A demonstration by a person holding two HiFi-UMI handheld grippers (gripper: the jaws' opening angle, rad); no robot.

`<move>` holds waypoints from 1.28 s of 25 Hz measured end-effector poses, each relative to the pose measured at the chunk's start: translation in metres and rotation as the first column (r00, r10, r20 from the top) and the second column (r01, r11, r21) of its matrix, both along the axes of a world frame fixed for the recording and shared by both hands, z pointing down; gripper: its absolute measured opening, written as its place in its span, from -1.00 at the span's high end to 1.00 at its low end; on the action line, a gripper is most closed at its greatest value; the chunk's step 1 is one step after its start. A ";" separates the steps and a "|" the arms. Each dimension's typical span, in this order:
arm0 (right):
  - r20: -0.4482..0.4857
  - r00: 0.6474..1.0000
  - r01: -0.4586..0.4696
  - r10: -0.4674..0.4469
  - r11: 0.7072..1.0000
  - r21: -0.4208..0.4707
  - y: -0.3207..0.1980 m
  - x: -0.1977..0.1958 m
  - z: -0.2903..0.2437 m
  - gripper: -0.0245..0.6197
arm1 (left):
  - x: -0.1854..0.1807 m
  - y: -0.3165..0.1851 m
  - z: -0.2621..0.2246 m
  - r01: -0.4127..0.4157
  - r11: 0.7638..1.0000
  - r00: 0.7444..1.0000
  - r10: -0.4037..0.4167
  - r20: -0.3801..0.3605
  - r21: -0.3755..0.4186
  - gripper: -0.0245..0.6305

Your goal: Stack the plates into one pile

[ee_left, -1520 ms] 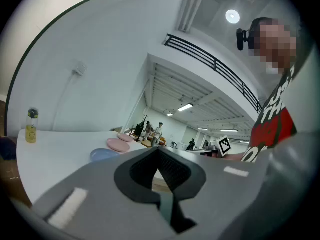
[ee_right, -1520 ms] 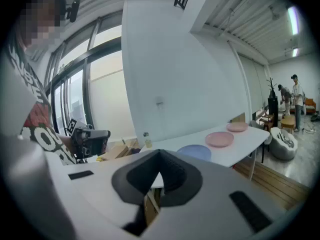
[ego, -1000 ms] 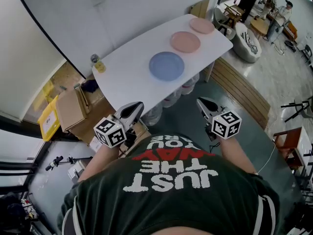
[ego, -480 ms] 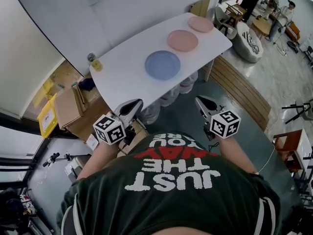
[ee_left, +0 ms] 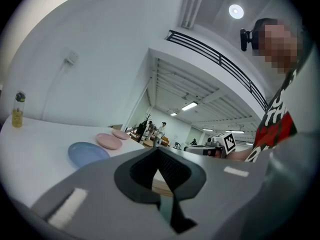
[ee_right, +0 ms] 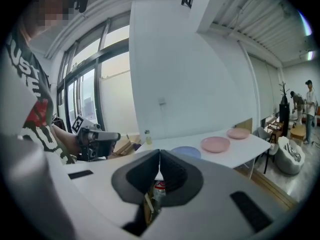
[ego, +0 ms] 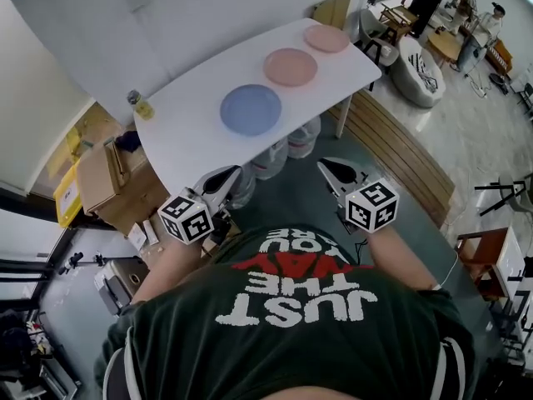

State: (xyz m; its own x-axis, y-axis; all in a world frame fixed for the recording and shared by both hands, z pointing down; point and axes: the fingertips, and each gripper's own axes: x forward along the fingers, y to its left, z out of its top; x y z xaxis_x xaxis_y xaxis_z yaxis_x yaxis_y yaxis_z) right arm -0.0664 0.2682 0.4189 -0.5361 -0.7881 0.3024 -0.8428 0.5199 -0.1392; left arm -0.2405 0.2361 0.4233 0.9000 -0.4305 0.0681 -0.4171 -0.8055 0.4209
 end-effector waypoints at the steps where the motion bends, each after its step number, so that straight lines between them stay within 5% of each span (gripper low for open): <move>1: 0.004 1.000 0.002 -0.002 1.000 -0.002 -0.002 0.003 0.002 0.90 | 0.003 -0.002 0.001 -0.001 1.000 1.000 0.001 0.009 0.000 0.92; 8: 0.010 1.000 -0.006 0.006 0.999 -0.033 -0.041 0.013 0.022 0.90 | 0.007 -0.057 0.012 0.007 1.000 1.000 -0.007 0.014 -0.012 0.92; 14: -0.007 0.999 -0.045 0.045 0.999 -0.021 -0.127 0.015 0.026 0.90 | 0.006 -0.156 0.029 -0.027 1.000 1.000 0.028 0.005 -0.009 0.92; 20: -0.006 0.994 -0.108 0.108 0.993 -0.044 -0.220 0.023 0.024 0.90 | -0.012 -0.261 0.059 -0.045 0.997 0.994 0.051 0.093 -0.068 0.92; 25: -0.021 0.995 -0.095 0.094 0.995 -0.035 -0.265 0.043 0.027 0.90 | -0.012 -0.305 0.104 0.034 0.987 0.986 -0.008 0.164 -0.157 0.92; 28: -0.040 0.999 -0.021 0.020 0.999 -0.032 -0.287 0.056 0.036 0.90 | -0.003 -0.319 0.137 0.098 0.978 0.969 -0.051 0.243 -0.184 0.92; 32: -0.020 0.997 0.078 -0.080 0.994 -0.073 -0.313 0.053 0.059 0.90 | -0.030 -0.327 0.208 0.259 0.929 0.894 -0.127 0.430 -0.264 0.92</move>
